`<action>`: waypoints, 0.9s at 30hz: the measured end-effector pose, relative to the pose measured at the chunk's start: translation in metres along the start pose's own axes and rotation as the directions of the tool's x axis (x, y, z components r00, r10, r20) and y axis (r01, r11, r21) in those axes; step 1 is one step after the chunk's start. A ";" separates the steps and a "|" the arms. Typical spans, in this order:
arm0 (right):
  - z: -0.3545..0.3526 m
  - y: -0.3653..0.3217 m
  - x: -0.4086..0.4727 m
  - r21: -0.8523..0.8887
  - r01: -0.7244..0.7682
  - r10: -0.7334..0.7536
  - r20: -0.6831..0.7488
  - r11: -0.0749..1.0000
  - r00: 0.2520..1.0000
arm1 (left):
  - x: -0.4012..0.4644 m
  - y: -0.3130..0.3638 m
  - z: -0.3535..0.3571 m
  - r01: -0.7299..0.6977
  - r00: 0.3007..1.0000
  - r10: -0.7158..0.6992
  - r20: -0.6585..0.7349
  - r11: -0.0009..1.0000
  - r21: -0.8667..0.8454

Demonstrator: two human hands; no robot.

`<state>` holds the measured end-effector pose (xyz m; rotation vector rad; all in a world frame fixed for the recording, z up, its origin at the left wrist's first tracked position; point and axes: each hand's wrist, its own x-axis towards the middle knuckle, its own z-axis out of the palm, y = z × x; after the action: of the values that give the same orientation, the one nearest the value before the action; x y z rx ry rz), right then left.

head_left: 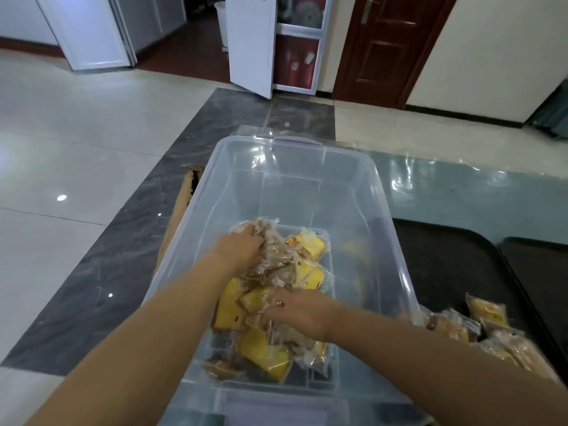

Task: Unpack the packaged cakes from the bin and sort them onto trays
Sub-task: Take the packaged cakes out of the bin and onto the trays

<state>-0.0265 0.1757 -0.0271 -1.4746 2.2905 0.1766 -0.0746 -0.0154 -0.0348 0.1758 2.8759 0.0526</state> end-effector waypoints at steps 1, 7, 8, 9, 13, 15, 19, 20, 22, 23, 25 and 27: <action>0.000 0.001 -0.002 0.013 -0.027 0.027 -0.022 1.000 0.999 | -0.003 0.001 -0.003 0.004 1.000 -0.004 -0.009 1.000 -0.002; 0.020 0.002 -0.014 0.191 -0.352 0.312 0.210 0.916 0.927 | -0.017 0.007 -0.004 0.023 0.999 -0.023 -0.028 1.000 -0.001; 0.024 0.001 -0.011 0.218 -0.374 0.327 0.225 0.901 0.918 | -0.018 0.007 -0.001 0.027 0.999 -0.027 -0.020 1.000 -0.006; 0.029 0.001 -0.008 0.241 -0.386 0.331 0.239 0.891 0.913 | -0.019 0.007 0.002 0.027 1.000 -0.027 -0.011 1.000 -0.009; 0.041 0.001 -0.001 0.353 -0.386 0.302 0.270 0.852 0.914 | -0.016 0.004 0.010 0.022 1.000 -0.022 0.012 1.000 -0.001; 0.041 -0.001 0.000 0.378 -0.376 0.295 0.255 0.846 0.921 | -0.011 0.003 0.013 0.020 0.999 -0.021 0.034 1.000 0.010; 0.039 -0.005 0.002 0.208 -0.358 0.326 0.173 0.910 0.929 | -0.003 0.000 0.020 0.020 0.997 -0.023 0.068 0.999 0.041; 0.039 -0.005 0.002 0.169 -0.349 0.326 0.150 0.922 0.933 | -0.002 0.000 0.021 0.022 0.998 -0.024 0.063 0.999 0.041; 0.035 -0.007 0.001 0.115 -0.316 0.308 0.083 0.942 0.948 | -0.002 -0.001 0.021 0.022 0.998 -0.024 0.051 0.999 0.038; 0.031 -0.008 0.000 0.086 -0.298 0.294 0.047 0.951 0.954 | -0.002 -0.001 0.021 0.020 0.999 -0.022 0.048 0.999 0.039; 0.023 -0.010 -0.003 0.027 -0.261 0.261 0.012 0.965 0.965 | -0.004 -0.001 0.018 0.018 0.999 -0.020 0.038 0.999 0.037; 0.016 -0.014 -0.007 -0.021 -0.226 0.226 0.000 0.974 0.974 | -0.008 0.001 0.015 0.023 0.999 -0.024 0.033 0.999 0.025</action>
<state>-0.0067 0.1809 -0.0373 -1.2180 2.4579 0.2676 -0.0628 -0.0152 -0.0469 0.1455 2.8461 0.0102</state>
